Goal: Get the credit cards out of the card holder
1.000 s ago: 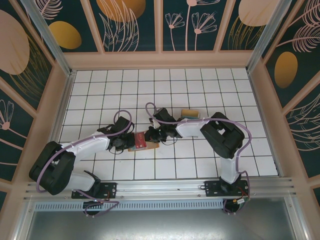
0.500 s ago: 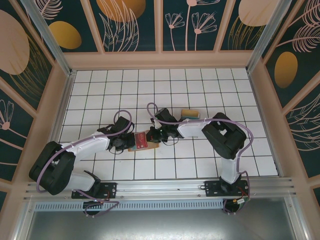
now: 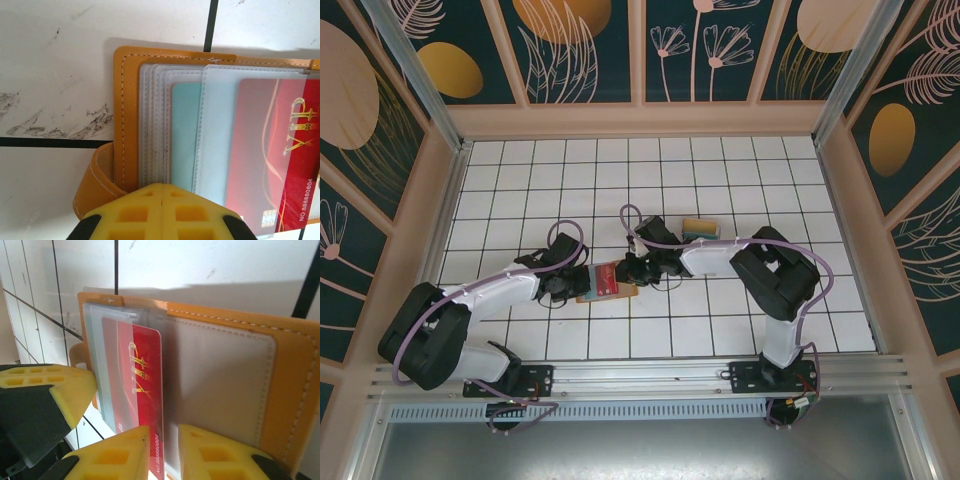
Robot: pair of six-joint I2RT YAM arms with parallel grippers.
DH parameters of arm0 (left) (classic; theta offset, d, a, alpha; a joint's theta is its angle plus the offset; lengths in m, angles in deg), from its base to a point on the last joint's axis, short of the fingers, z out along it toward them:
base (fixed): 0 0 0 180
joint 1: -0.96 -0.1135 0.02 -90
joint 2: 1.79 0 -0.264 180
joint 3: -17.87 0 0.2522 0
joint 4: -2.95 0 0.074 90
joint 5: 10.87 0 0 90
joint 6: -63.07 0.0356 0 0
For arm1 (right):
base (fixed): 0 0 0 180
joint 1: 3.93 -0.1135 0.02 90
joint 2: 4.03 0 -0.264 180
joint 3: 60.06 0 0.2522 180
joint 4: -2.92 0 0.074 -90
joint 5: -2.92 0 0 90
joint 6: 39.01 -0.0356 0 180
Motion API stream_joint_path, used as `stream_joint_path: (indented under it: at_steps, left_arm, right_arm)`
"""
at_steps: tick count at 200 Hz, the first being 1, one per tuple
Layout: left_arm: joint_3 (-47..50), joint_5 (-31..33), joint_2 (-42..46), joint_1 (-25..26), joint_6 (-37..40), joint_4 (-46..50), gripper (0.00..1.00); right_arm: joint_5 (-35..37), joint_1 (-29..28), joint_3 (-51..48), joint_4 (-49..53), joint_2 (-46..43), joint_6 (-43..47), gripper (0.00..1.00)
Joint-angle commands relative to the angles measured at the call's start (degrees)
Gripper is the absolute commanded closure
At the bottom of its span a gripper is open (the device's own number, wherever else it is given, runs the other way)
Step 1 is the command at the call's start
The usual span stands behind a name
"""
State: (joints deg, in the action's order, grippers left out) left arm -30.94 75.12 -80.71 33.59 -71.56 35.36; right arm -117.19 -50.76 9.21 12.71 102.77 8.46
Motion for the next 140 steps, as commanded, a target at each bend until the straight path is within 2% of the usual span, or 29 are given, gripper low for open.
stream_joint_path:
  at_steps: [1,44,90,116,140]
  left_arm:
    - [0.7,0.7,-1.8,-0.2,-0.2,2.6,1.00]
    - [0.6,0.6,-1.6,-0.2,-0.2,2.7,1.00]
    - [0.5,0.7,-1.7,-0.2,-0.2,2.8,1.00]
    - [0.5,0.8,-1.8,-0.2,-0.1,2.8,1.00]
    - [0.5,0.7,-1.9,-0.2,-0.1,2.7,1.00]
  right_arm:
    - [-1.3,-0.4,1.9,-1.7,1.7,-0.1,0.76]
    - [-1.8,-0.7,3.7,-1.9,3.7,-0.4,0.77]
    - [-1.1,-0.4,2.7,-0.7,3.4,0.1,0.95]
    - [-0.6,0.8,0.3,-0.8,1.9,0.6,0.99]
    - [-0.5,1.8,-1.4,-0.4,0.2,1.3,1.00]
